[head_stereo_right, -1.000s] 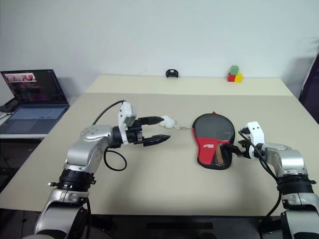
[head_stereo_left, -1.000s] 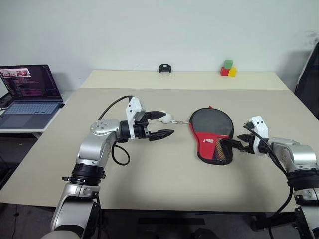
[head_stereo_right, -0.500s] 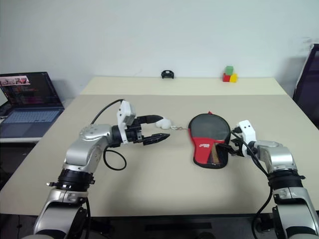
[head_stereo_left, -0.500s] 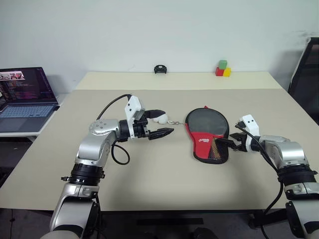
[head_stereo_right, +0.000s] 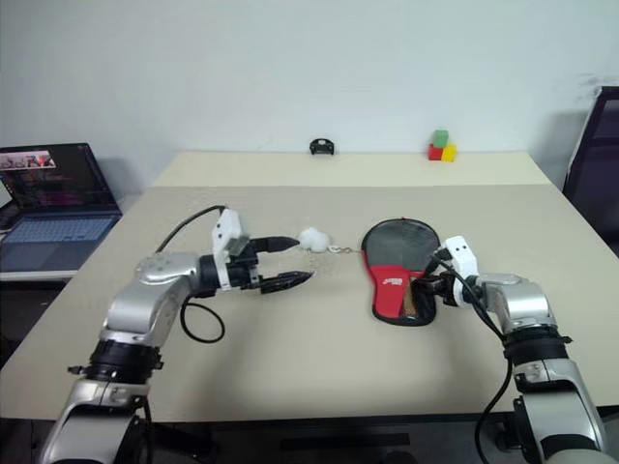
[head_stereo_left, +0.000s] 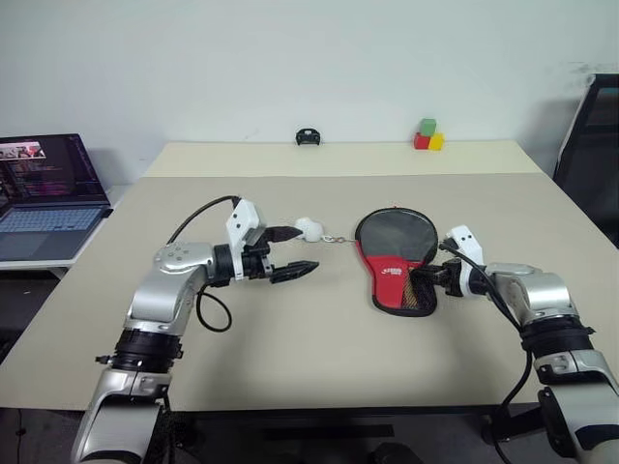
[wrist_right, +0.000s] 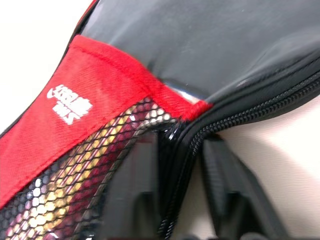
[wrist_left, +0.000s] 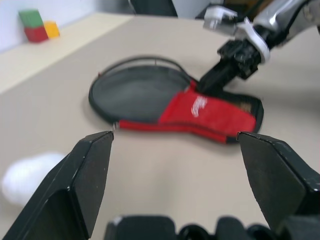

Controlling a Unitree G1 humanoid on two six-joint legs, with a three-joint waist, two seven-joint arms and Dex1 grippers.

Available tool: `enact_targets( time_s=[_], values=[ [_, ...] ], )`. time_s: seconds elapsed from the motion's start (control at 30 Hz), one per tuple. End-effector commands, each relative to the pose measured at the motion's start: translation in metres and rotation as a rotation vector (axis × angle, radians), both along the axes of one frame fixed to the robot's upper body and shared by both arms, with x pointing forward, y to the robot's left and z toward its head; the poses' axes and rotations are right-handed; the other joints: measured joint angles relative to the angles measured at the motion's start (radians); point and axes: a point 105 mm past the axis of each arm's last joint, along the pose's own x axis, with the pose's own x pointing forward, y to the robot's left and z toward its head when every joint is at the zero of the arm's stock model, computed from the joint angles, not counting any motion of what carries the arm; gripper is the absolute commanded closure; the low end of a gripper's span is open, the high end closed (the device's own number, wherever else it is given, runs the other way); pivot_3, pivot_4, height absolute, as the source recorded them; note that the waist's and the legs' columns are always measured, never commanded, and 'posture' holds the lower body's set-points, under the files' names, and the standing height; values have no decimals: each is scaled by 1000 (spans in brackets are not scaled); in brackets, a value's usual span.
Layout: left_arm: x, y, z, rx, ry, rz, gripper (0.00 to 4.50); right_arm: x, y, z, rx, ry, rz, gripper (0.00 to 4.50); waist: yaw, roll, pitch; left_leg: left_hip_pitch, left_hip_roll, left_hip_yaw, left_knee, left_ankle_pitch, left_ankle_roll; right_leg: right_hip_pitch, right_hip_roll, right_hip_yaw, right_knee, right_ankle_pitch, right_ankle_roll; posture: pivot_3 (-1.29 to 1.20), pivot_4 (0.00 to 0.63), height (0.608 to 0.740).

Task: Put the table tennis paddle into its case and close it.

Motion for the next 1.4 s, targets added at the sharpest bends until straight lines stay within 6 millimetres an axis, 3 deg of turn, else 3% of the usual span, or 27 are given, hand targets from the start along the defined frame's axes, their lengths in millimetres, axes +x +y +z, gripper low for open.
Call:
enact_targets(
  time_s=[0.03, 0.27, 0.63, 1.17, 1.4],
  values=[
    [-13, 10, 8, 2, -16, -26, 167, -10, 19, -12, 12, 57, 61, 4480, 0, 0, 0, 0, 0, 0, 0, 0, 0, 0, 0, 0, 0, 0, 0, 0, 150, 740],
    [-45, 29, -9, 47, 118, -104, 167, -25, 56, 1, 66, 44, 182, 4480, 0, 0, 0, -1, 3, 0, -3, 0, 0, -2, 2, 0, -1, -1, -1, 0, 150, 740],
    [-77, 33, -21, 77, 218, -175, 167, -61, 101, 8, 136, 66, 312, 4480, 4, 0, 0, -3, 5, 2, -13, 0, -1, -9, 4, 1, -2, -2, -4, 0, 150, 740],
    [-112, 23, -29, 84, 304, -283, 167, -126, 94, -13, 244, 259, 92, 4480, 29, 0, 0, -5, 5, 1, -15, -1, -3, -8, 3, 0, -8, -3, -5, 0, 150, 740],
    [-113, 24, -30, 121, 297, -317, 167, -138, 88, -16, 245, 286, 55, 4480, 31, 1, 0, -4, 5, 1, -15, -1, -3, -8, 4, 0, -9, -3, -5, 0, 150, 740]
  ],
)
